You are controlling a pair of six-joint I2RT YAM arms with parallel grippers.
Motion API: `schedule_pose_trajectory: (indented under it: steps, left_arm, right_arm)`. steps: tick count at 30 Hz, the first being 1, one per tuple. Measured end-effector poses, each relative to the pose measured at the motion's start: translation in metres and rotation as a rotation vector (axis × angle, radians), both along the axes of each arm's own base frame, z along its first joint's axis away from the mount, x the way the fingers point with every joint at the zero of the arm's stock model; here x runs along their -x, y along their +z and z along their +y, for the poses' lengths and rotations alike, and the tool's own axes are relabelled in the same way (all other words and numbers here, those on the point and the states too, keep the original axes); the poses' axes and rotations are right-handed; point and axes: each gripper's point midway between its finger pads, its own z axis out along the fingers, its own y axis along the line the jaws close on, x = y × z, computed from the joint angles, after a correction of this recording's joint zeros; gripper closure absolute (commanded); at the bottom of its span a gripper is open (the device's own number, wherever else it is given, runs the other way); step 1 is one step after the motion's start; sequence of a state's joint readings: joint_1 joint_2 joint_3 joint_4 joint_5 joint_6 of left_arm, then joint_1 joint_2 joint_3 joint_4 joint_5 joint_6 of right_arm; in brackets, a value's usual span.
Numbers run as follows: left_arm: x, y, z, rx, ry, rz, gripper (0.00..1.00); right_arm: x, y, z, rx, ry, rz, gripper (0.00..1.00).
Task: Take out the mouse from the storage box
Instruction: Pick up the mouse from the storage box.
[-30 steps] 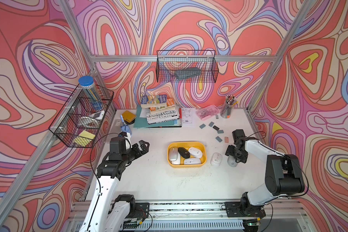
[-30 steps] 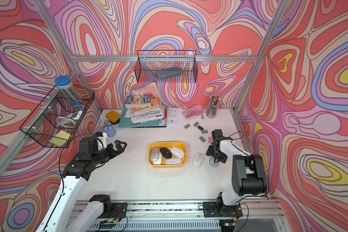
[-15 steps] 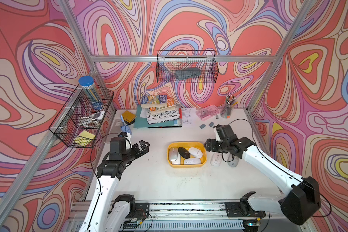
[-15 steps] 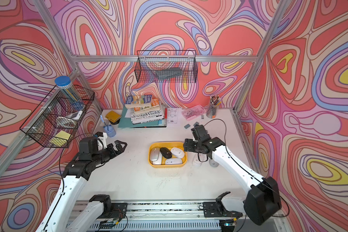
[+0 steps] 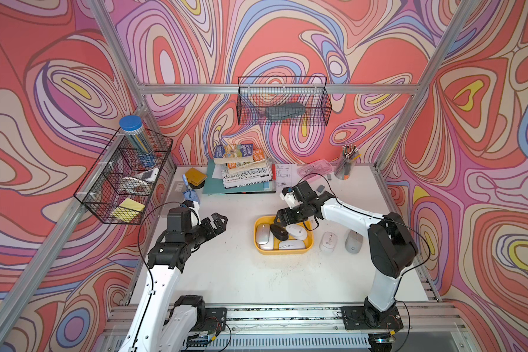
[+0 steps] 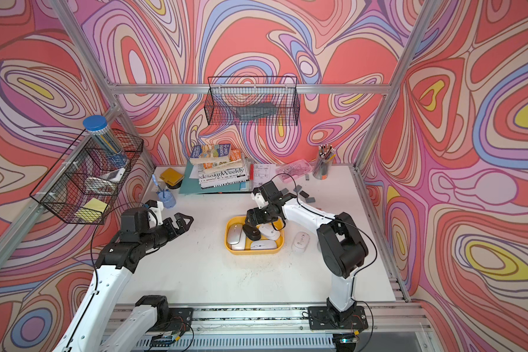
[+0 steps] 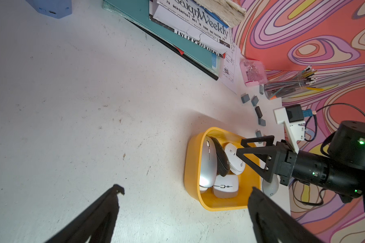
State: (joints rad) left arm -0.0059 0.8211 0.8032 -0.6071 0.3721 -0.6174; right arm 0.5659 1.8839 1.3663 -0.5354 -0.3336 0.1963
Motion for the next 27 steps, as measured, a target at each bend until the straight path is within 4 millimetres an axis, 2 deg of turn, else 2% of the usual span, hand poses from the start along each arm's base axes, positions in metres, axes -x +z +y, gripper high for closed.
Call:
schedule_pose_trajectory:
  steps: [4, 8, 13, 19, 23, 27]
  left_arm:
    - [0.000, 0.000, -0.001, 0.004, -0.004, 0.000, 0.01]
    - [0.000, -0.001, -0.002, 0.009, -0.011, 0.008, 0.01]
    - [0.000, -0.002, -0.003, 0.014, -0.016, 0.013, 0.01]
    - [-0.001, -0.004, -0.005, 0.021, -0.024, 0.023, 0.01]
    - [-0.001, -0.006, -0.006, 0.025, -0.028, 0.032, 0.01]
    - [-0.001, -0.006, -0.007, 0.027, -0.031, 0.032, 0.01]
  right_arm:
    - [0.005, -0.018, 0.006, 0.041, 0.058, 0.027, 0.23]
    - [0.013, -0.039, 0.002, 0.080, 0.088, 0.074, 0.23]
    - [0.011, -0.044, 0.008, 0.071, 0.123, 0.074, 0.25]
    - [0.005, -0.056, 0.016, 0.072, 0.169, 0.083, 0.33]
    - [0.002, -0.056, 0.018, 0.072, 0.184, 0.077, 0.42]
    - [0.002, -0.056, 0.018, 0.067, 0.182, 0.066, 0.44]
